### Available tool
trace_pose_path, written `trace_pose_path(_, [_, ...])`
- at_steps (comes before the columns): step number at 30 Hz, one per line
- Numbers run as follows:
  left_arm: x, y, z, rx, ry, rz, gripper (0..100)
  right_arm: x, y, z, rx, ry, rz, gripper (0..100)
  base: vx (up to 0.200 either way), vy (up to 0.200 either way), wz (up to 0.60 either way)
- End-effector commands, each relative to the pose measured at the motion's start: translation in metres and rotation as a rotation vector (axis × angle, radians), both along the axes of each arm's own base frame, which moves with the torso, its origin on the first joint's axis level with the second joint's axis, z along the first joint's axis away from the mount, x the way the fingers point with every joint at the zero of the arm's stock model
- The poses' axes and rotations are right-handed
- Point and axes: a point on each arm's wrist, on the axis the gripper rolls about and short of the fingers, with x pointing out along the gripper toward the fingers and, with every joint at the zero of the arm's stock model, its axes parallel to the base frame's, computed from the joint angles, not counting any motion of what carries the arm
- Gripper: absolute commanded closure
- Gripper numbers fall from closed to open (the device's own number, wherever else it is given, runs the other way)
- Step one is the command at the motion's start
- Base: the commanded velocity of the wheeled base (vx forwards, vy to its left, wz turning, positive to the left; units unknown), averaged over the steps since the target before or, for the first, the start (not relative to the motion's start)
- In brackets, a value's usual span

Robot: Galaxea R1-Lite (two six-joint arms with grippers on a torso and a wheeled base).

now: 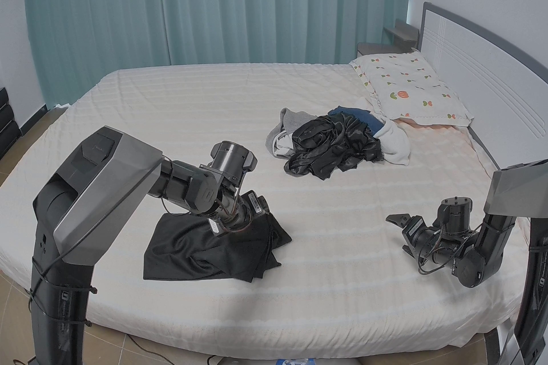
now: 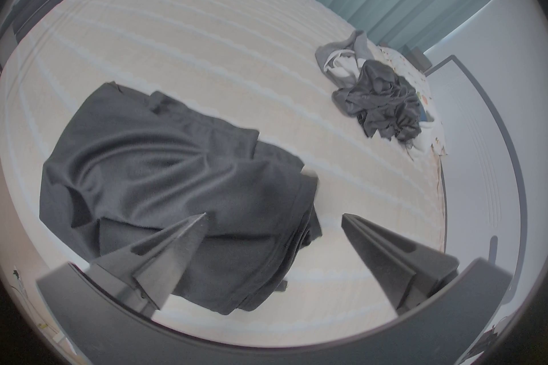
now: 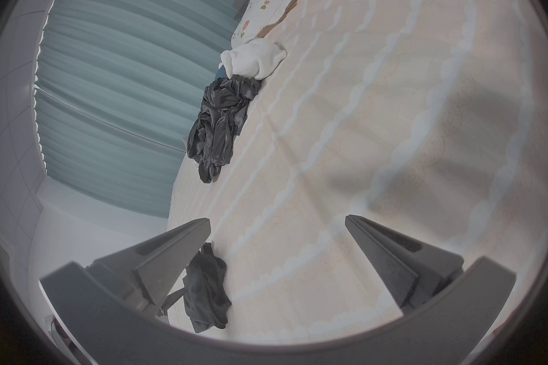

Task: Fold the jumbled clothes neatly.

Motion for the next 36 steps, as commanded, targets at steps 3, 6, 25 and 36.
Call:
trace_pose_path(3, [-0.012, 0.029, 0.004, -0.005, 0.05, 0.03, 0, -0.003, 0.002, -0.002, -0.002, 0.01, 0.007, 0, 0.0, 0.0, 0.0])
trace_pose_path(6, [-0.016, 0.057, 0.018, -0.042, 0.058, 0.064, 0, -0.004, 0.002, -0.001, -0.002, 0.01, 0.009, 0, 0.0, 0.0, 0.0])
trace_pose_path(25, [-0.079, 0.152, -0.001, -0.178, 0.079, 0.176, 0, -0.007, 0.004, -0.004, -0.004, 0.027, 0.016, 0, 0.0, 0.0, 0.0])
trace_pose_path(36, [-0.081, 0.165, -0.005, -0.194, 0.081, 0.199, 0, -0.007, 0.004, -0.004, -0.005, 0.027, 0.016, 0, -0.055, 0.055, 0.0])
